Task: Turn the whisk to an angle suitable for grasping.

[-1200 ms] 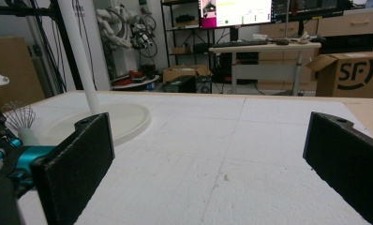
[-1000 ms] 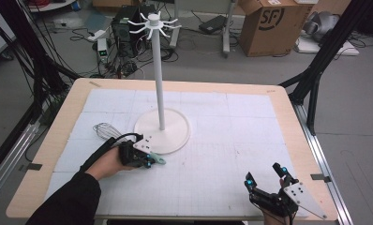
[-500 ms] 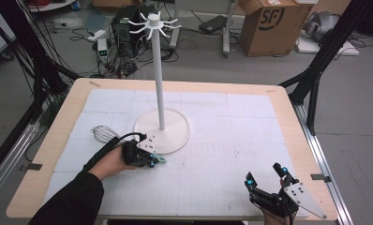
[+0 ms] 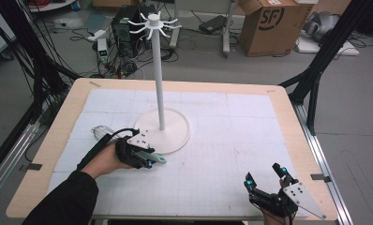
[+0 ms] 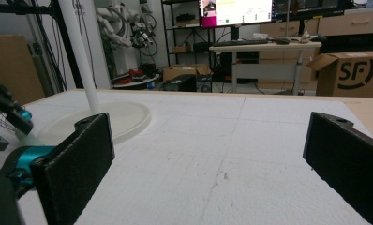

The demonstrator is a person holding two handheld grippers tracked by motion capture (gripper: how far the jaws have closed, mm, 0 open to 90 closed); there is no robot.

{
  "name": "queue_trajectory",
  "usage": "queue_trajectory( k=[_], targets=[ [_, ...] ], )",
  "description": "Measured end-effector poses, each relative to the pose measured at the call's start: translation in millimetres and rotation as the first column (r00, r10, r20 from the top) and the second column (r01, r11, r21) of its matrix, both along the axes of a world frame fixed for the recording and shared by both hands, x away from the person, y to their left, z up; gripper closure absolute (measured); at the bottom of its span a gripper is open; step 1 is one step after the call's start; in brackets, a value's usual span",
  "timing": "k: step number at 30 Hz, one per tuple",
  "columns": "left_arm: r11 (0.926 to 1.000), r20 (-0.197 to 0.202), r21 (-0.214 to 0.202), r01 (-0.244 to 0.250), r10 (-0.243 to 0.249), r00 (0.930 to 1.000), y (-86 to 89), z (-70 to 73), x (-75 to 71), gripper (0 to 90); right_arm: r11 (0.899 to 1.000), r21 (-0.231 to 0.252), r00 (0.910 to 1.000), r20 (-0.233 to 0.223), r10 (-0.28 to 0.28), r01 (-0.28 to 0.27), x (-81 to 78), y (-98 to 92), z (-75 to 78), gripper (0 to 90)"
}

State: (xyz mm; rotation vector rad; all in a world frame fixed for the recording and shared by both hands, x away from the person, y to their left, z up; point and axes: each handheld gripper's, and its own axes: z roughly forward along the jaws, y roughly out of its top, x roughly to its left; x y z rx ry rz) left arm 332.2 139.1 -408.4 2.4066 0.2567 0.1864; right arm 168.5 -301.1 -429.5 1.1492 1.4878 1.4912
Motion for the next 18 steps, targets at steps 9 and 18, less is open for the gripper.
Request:
queue_trajectory(
  k=[9, 18],
  targets=[
    [0.9978, -0.004, -0.044, -0.05, 0.05, 0.9987, 15.0, 7.0, 7.9, 41.2, 1.0, -0.001, 1.0, -0.006, 0.002, -0.002, 4.8, 2.2, -1.1, 1.1],
    [0.9975, -0.003, -0.056, -0.044, 0.044, 0.999, 15.7, 8.0, 8.0, 40.2, 0.998, -0.048, 0.999, -0.015, 0.043, -0.044, 14.2, 15.5, -2.6, 1.1]
  ],
)
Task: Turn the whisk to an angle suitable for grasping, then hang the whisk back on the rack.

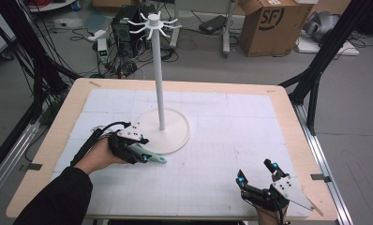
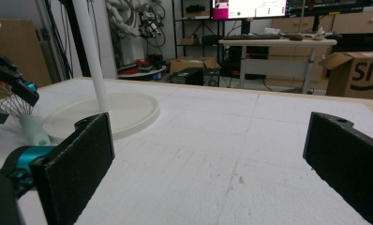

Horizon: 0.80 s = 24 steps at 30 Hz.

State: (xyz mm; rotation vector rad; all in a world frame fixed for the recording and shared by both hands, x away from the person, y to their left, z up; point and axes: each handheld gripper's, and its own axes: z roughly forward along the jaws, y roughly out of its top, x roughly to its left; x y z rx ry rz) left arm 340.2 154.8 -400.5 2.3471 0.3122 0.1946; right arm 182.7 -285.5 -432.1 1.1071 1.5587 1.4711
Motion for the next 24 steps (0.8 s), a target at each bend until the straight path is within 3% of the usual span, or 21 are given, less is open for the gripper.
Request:
queue_trajectory(
  k=[4, 7, 11, 13, 15, 18, 24],
  targets=[
    [0.9999, 0.006, 0.015, -0.004, 0.003, 1.0, -2.2, -2.2, 0.8, 40.0, 1.0, -0.001, 0.9998, 0.019, -0.01, 0.01, -5.4, -2.7, 1.7, 1.1],
    [0.9987, 0.013, 0.049, 0.009, -0.01, 0.9999, -3.2, -1.4, 1.3, 39.9, 1.0, 0.016, 0.9997, 0.018, -0.017, 0.017, -8.4, -5.5, 2.4, 1.1],
    [0.9988, 0.008, 0.038, 0.03, -0.03, 0.9995, -0.6, 3.2, 4.5, 38.7, 0.999, 0.021, 0.9995, 0.021, -0.025, 0.025, -8.7, -7.2, 2.5, 1.1],
    [0.9971, 0.02, 0.059, 0.048, -0.049, 0.9986, 0.6, 5.0, 6.5, 37.6, 0.999, 0.023, 0.9996, 0.016, -0.024, 0.024, -8.8, -7.0, 2.2, 1.1],
    [0.9927, 0.031, 0.095, 0.074, -0.077, 0.9965, 0.1, 6.1, 8.2, 37.3, 1.0, 0.019, 0.9996, 0.018, -0.023, 0.022, -8.9, -7.1, 2.3, 1.1],
    [0.9842, 0.041, 0.115, 0.134, -0.14, 0.9893, 1.2, 4.4, 10.6, 39.8, 1.0, 0.016, 0.9997, 0.017, -0.02, 0.02, -9.2, -7.1, 2.2, 1.1],
    [0.9672, 0.052, 0.217, 0.132, -0.146, 0.9879, 2.4, -9.1, 15.6, 38.9, 1.0, 0.018, 0.9995, 0.02, -0.023, 0.023, -9.2, -7.9, 2.0, 1.1]
  ],
)
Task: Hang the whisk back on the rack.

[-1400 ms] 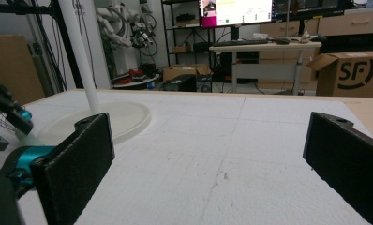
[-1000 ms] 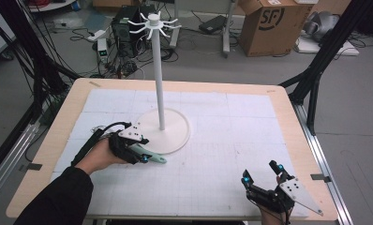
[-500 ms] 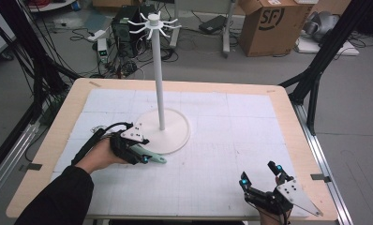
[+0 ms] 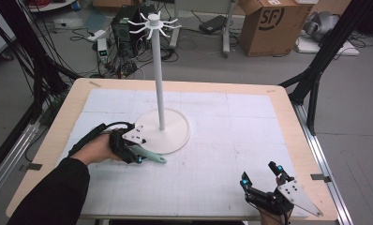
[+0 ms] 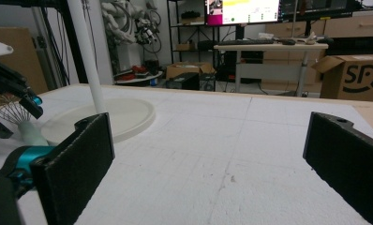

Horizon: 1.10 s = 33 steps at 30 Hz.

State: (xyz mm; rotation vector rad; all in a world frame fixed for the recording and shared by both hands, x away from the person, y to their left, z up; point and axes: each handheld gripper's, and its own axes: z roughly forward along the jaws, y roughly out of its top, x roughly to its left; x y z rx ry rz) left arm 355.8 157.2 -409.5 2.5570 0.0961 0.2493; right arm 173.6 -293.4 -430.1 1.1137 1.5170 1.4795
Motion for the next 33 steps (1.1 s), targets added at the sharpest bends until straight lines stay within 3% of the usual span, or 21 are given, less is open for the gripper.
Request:
queue_trajectory(
  k=[4, 7, 11, 15, 21, 26, 30, 33],
  targets=[
    [0.9968, 0.006, 0.073, 0.032, -0.032, 0.9995, -3.2, 0.4, 3.4, 40.7, 1.0, 0.0, 1.0, -0.003, -0.002, 0.002, -0.7, -0.6, -0.2, 1.1],
    [0.9939, -0.007, 0.101, 0.043, -0.042, 0.9991, -5.4, 0.4, 6.5, 41.8, 1.0, 0.002, 1.0, -0.003, -0.003, 0.003, -1.0, -1.4, -0.5, 1.1],
    [0.9806, -0.017, 0.191, 0.045, -0.043, 0.9989, -8.0, -3.8, 10.4, 42.1, 1.0, 0.004, 1.0, -0.003, -0.008, 0.008, -2.3, -2.8, -0.3, 1.1],
    [0.9704, -0.032, 0.23, 0.074, -0.068, 0.9972, -12.7, -7.3, 9.8, 47.1, 1.0, 0.006, 0.9999, -0.003, -0.011, 0.011, -2.9, -3.5, -0.3, 1.1],
    [0.9665, -0.047, 0.246, 0.073, -0.064, 0.9969, -13.5, -6.8, 8.9, 49.6, 1.0, 0.006, 1.0, -0.001, -0.009, 0.009, -2.9, -3.4, -0.3, 1.1],
    [0.9541, -0.072, 0.279, 0.109, -0.093, 0.9931, -15.4, -7.4, 6.5, 60.4, 1.0, 0.004, 1.0, 0.0, -0.008, 0.008, -3.0, -3.6, 0.0, 1.1],
    [0.951, -0.065, 0.29, 0.107, -0.092, 0.9937, -17.1, -7.5, 5.0, 60.1, 1.0, 0.004, 1.0, -0.001, -0.008, 0.008, -3.3, -3.4, 0.1, 1.1],
    [0.9528, -0.062, 0.283, 0.109, -0.096, 0.9935, -16.7, -8.6, 4.4, 62.1, 1.0, 0.004, 1.0, -0.001, -0.01, 0.01, -3.5, -3.7, 0.1, 1.1]
  ],
)
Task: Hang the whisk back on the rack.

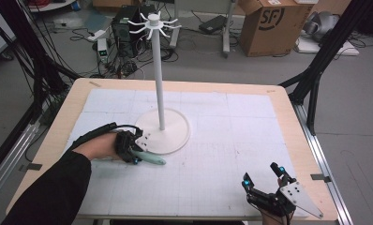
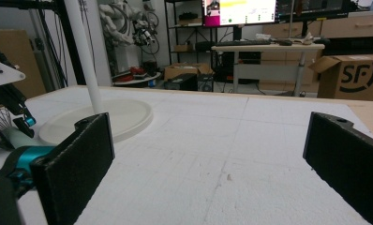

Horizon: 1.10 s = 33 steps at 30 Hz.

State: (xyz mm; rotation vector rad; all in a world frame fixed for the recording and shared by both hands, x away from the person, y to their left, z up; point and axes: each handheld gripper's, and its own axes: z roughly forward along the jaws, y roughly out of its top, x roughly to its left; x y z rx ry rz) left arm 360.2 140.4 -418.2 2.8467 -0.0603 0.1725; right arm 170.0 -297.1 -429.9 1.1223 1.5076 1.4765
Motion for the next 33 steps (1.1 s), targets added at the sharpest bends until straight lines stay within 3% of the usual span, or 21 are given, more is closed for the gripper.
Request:
queue_trajectory(
  k=[10, 15, 17, 21, 23, 28, 33],
  targets=[
    [0.9994, -0.011, 0.034, 0.004, -0.003, 0.9999, -4.2, 1.1, -1.3, 67.7, 1.0, 0.01, 1.0, -0.001, -0.002, 0.002, -0.6, -1.2, 0.1, 1.1],
    [0.9992, -0.089, -0.021, -0.034, 0.032, 0.9956, 5.0, 0.8, 5.5, 69.7, 1.0, 0.011, 1.0, 0.003, -0.006, 0.006, -1.0, -2.3, 0.6, 1.1],
    [0.9987, -0.098, -0.028, -0.043, 0.041, 0.9944, 6.6, 1.0, 4.9, 69.9, 1.0, 0.013, 1.0, 0.003, -0.009, 0.009, -0.9, -2.7, 0.6, 1.1],
    [0.9989, -0.104, -0.047, 0.0, -0.005, 0.9945, 8.2, 1.9, 0.9, 69.9, 1.0, 0.013, 1.0, -0.001, -0.009, 0.009, 0.3, -2.9, -0.1, 1.1],
    [0.998, -0.105, -0.062, -0.008, 0.001, 0.9945, 9.6, 5.8, 0.2, 69.9, 1.0, 0.012, 1.0, -0.002, -0.007, 0.007, 0.4, -2.5, 0.0, 1.1],
    [0.9886, -0.099, -0.146, -0.037, 0.023, 0.9948, 18.4, 24.2, 0.1, 69.9, 1.0, 0.013, 1.0, -0.003, -0.006, 0.006, 0.2, -2.2, -0.1, 1.1],
    [0.9678, -0.086, -0.244, -0.061, 0.041, 0.9954, 30.2, 43.2, -3.3, 69.9, 1.0, 0.014, 1.0, -0.002, -0.008, 0.008, 0.5, -1.8, -0.1, 1.1]
  ],
)
